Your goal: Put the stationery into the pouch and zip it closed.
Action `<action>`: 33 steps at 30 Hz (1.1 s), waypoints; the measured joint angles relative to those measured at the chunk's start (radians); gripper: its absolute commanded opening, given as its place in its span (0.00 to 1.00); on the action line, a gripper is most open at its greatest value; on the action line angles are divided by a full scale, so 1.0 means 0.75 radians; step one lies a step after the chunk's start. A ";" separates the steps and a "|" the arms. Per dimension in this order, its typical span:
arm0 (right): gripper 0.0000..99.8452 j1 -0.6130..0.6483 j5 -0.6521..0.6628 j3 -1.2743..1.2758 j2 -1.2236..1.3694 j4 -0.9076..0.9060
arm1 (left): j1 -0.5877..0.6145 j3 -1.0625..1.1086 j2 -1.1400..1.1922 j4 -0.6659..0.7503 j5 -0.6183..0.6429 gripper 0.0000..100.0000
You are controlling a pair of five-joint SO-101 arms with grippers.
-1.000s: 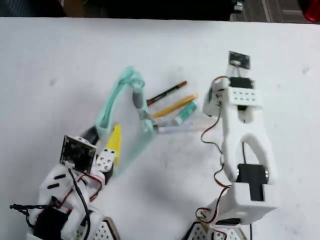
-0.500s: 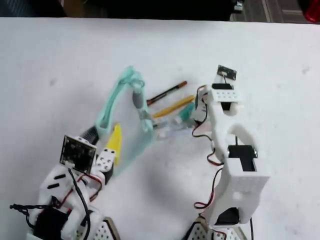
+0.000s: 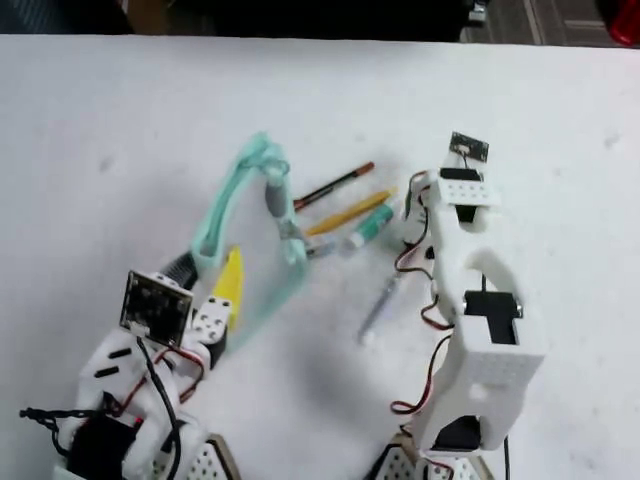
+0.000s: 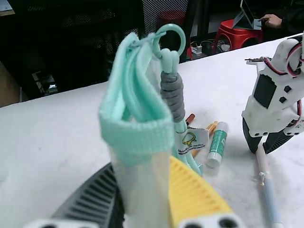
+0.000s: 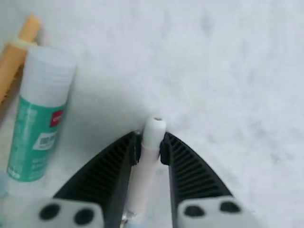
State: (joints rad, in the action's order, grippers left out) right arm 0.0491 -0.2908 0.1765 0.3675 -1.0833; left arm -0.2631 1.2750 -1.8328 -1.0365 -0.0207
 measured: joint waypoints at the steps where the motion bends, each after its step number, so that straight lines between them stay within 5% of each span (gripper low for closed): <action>1: 0.02 0.000 0.000 0.000 0.000 0.000 | 0.000 0.000 0.000 0.000 0.000 0.03; 17: 0.02 -0.012 0.010 -0.072 -0.057 -0.063 | 0.000 0.000 0.000 0.000 0.000 0.03; 26: 0.02 -0.068 0.121 -0.338 -0.528 -0.295 | 0.000 0.000 0.000 0.000 0.000 0.20; 33: 0.02 -0.033 0.227 -0.509 -0.945 -0.333 | 0.004 0.018 0.016 0.000 -0.004 0.21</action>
State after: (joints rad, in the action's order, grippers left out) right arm 0.0245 -0.1204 -0.2056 -0.3414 -1.3334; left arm -0.2601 1.2889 -1.8205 -1.0365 -0.0238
